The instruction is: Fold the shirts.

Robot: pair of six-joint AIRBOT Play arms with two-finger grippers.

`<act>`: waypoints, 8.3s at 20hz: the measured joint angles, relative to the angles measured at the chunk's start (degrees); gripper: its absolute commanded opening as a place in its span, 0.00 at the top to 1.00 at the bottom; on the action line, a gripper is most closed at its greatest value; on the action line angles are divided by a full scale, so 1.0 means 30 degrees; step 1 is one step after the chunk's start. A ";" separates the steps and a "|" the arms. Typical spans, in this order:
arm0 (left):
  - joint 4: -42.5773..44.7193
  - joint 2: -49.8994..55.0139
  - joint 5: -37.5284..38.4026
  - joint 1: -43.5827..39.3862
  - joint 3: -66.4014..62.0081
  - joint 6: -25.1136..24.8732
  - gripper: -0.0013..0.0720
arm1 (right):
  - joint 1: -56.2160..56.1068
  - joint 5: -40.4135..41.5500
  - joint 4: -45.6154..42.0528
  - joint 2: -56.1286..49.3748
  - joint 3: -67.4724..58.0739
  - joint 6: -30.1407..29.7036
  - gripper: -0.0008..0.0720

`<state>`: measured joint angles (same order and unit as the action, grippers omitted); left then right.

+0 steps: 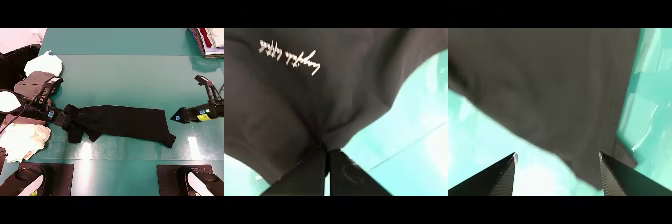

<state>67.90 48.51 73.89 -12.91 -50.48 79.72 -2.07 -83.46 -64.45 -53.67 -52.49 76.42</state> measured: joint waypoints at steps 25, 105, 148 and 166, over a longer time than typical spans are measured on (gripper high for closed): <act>0.5275 -0.1355 0.1290 -0.0007 -1.2597 0.2761 0.95 | 0.0270 0.4226 0.3927 -0.2987 -1.0418 -0.3075 0.97; 0.3191 0.1523 -0.6492 0.3614 0.0925 0.5100 0.95 | 0.3789 0.2820 0.2076 -0.7264 0.2033 -0.1515 0.29; 0.0401 0.4357 -0.0066 0.3643 -1.2276 0.4794 0.95 | 0.2973 -0.2980 -0.1100 -0.7599 -1.7325 0.1158 0.97; -0.0306 1.4957 -0.4029 0.5472 -1.4098 0.0801 0.95 | 0.1858 -0.1166 -0.2295 -1.6830 -2.0604 0.0495 0.97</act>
<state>66.98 93.38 61.80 3.51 -92.77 82.13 3.51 -86.96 -71.33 -104.16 -114.30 77.91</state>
